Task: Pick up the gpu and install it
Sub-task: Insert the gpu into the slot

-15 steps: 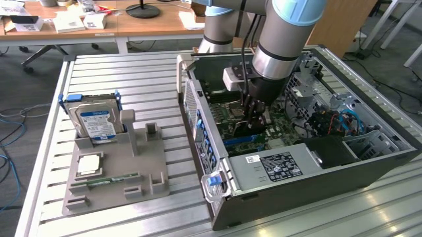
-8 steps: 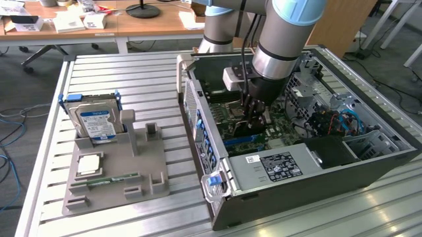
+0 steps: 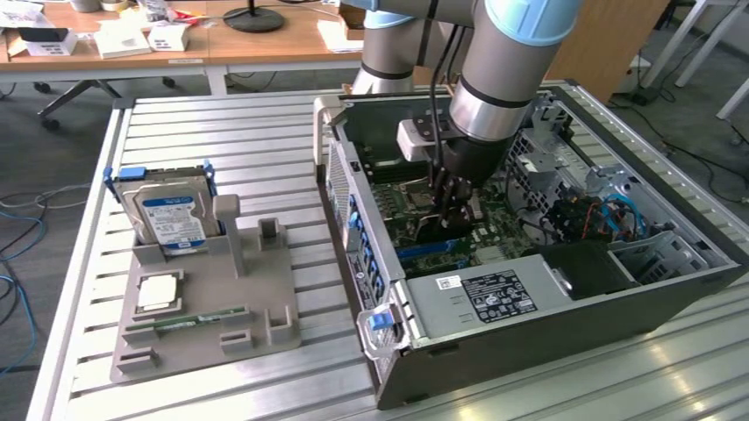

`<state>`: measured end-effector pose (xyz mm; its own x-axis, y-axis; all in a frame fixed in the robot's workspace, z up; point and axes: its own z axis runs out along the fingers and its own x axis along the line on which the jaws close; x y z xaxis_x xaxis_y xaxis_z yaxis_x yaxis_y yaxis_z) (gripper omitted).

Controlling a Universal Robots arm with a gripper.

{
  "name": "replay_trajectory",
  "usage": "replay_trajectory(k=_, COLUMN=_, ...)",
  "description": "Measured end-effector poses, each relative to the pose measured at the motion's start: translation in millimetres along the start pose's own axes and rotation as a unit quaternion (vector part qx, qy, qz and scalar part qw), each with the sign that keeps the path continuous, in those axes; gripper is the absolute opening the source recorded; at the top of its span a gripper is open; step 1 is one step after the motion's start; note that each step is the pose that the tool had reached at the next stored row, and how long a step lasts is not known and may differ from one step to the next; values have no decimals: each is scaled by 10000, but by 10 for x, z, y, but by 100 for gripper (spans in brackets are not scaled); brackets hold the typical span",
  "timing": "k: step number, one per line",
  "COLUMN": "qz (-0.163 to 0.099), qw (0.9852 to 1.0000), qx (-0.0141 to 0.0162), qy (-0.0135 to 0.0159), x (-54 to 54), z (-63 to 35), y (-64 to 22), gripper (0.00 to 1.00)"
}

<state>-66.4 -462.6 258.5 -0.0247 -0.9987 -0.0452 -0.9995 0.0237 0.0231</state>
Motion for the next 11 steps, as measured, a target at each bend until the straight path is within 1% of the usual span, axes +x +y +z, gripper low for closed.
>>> replay_trajectory(k=11, qz=0, qw=10000, qx=-1, qy=1, x=1, z=22, y=0, gripper=27)
